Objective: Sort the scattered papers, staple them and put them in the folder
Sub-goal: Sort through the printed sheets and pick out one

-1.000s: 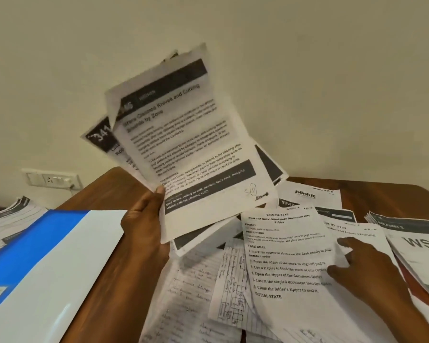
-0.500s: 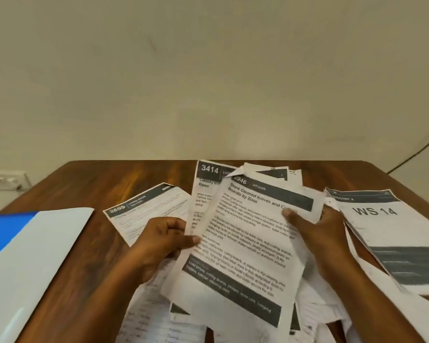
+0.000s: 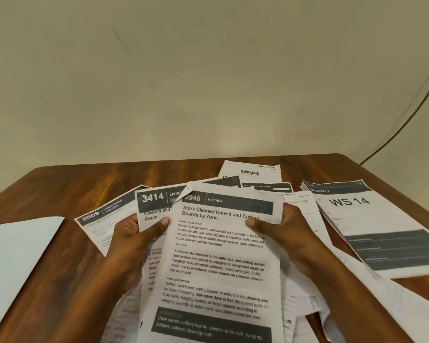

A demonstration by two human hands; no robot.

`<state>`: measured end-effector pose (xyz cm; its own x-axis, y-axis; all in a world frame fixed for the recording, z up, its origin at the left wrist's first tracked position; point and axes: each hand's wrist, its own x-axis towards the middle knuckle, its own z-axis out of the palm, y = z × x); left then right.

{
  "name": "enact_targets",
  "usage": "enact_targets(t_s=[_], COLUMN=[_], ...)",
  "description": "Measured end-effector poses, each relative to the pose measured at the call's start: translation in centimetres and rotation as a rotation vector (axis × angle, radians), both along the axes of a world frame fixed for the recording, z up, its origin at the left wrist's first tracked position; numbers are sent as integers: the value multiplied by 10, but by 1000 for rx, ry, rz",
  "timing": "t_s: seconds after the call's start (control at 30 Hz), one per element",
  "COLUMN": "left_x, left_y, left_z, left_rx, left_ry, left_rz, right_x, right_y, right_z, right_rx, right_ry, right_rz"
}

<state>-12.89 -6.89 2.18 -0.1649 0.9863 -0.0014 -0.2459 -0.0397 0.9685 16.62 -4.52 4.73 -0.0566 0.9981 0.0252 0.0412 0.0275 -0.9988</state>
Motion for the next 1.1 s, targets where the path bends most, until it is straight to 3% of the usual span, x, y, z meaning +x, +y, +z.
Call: enact_targets(t_s=[0.1, 0.3, 0.7, 0.77, 0.9, 1.1], left_x=[1, 1, -2, -8, -51, -74], left_y=[0, -2, -1, -4, -1, -2], left_z=[-1, 0, -2, 6, 7, 3], left_rx=[10, 17, -37, -66, -151, -312], left_ry=[-12, -43, 23, 174, 665, 901], left_rz=[8, 47, 86, 144, 366, 232], right_x=[4, 14, 10, 10, 9, 8], right_y=[0, 4, 0, -1, 1, 0], right_z=[1, 0, 3, 4, 0, -6], right_rx=[28, 0, 35, 33, 57, 85], right_ry=[-92, -481, -501, -557, -661, -758], right_rz=[23, 102, 151, 172, 133, 113])
